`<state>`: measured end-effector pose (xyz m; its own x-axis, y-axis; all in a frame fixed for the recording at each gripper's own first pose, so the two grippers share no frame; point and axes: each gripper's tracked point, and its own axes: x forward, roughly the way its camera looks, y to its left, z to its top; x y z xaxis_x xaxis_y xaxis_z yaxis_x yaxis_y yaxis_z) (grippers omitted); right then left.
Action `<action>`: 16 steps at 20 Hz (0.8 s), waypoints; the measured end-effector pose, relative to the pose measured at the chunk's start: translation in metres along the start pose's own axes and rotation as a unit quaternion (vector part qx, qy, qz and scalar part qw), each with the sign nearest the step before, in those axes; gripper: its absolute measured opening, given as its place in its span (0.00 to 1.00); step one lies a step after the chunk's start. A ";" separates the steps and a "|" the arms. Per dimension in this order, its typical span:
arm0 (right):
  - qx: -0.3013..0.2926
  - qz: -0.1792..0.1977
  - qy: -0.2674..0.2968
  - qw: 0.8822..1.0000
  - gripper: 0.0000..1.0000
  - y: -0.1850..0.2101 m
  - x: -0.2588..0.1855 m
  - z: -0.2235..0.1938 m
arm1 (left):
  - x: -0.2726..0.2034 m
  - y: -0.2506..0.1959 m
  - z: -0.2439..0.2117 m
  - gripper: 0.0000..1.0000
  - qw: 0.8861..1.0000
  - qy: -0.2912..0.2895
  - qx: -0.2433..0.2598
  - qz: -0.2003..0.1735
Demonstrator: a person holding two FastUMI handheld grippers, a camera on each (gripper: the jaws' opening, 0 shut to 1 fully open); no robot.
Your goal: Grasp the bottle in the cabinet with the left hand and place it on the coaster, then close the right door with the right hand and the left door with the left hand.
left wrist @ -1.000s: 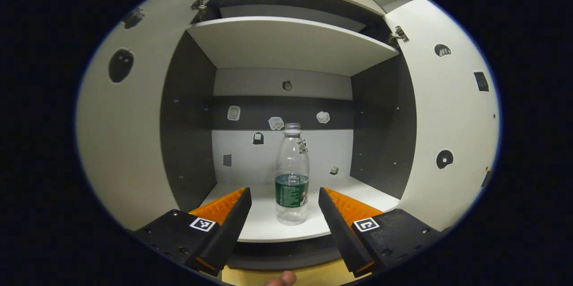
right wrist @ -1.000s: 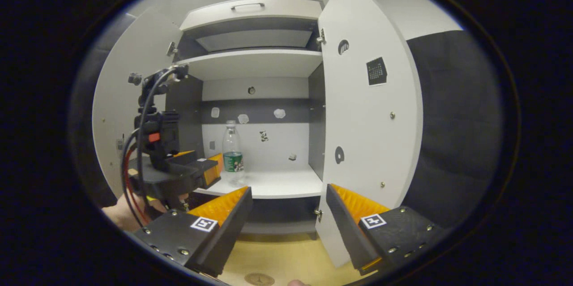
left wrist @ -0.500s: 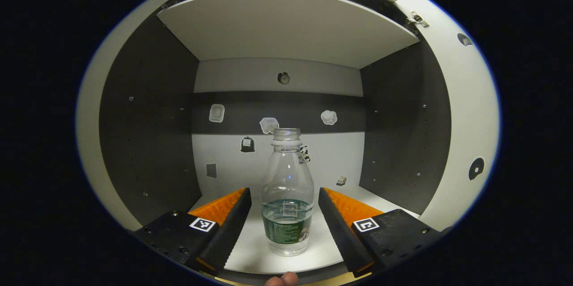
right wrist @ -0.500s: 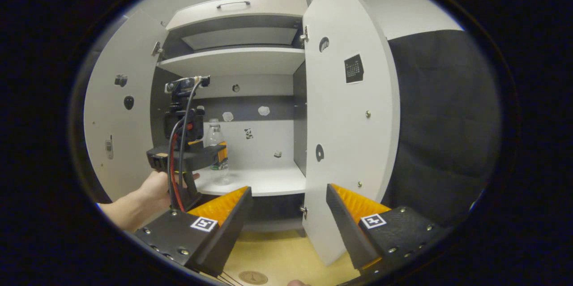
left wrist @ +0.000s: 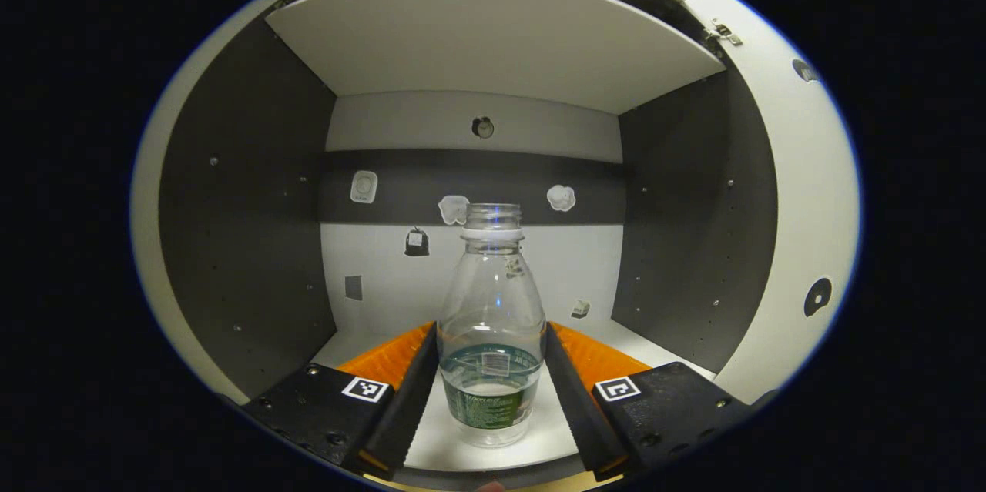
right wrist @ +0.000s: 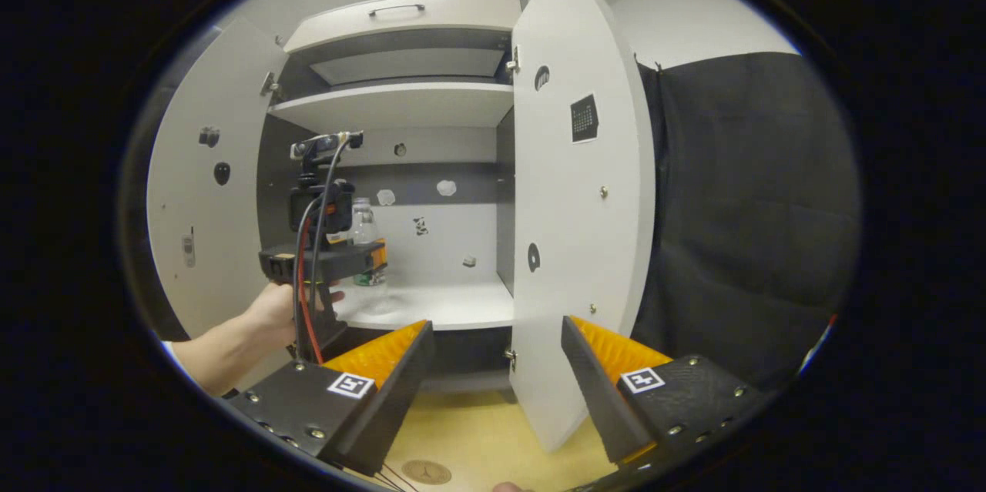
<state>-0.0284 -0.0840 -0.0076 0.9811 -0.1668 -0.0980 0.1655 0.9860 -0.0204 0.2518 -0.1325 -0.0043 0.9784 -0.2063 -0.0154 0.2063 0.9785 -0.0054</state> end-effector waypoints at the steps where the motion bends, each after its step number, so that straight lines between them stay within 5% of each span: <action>1: 0.001 0.002 0.000 1.000 1.00 0.000 -0.002 -0.001 | -0.009 -0.003 0.005 0.82 1.000 -0.006 0.005 -0.003; 9: 0.005 0.024 0.014 1.000 1.00 -0.005 -0.020 -0.022 | -0.125 -0.032 0.007 0.82 0.999 -0.035 0.014 -0.021; 16: 0.005 0.028 0.024 0.999 1.00 -0.019 -0.034 -0.046 | -0.211 -0.055 -0.075 0.82 0.999 -0.029 0.006 -0.019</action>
<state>-0.0695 -0.0976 -0.0496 0.9830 -0.1117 -0.1457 0.1124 0.9937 -0.0029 0.0332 -0.1431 -0.0753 0.9692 -0.2425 0.0424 0.2424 0.9702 0.0078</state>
